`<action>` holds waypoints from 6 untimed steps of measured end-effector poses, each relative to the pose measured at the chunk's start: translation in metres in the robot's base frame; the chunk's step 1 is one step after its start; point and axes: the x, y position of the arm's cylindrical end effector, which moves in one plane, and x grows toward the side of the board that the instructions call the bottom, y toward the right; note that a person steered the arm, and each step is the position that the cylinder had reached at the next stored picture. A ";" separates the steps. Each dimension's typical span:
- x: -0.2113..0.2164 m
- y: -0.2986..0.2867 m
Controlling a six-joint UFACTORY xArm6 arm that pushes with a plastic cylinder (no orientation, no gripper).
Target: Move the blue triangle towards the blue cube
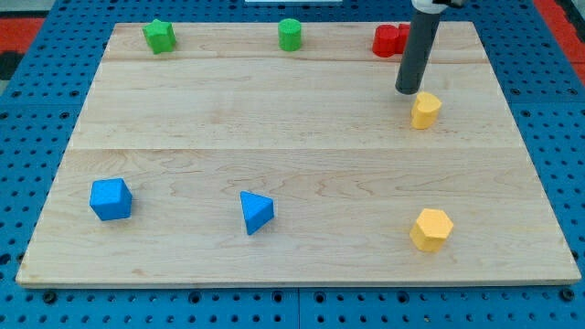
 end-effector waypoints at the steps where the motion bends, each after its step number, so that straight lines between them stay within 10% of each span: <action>1: 0.005 -0.037; 6: 0.168 -0.111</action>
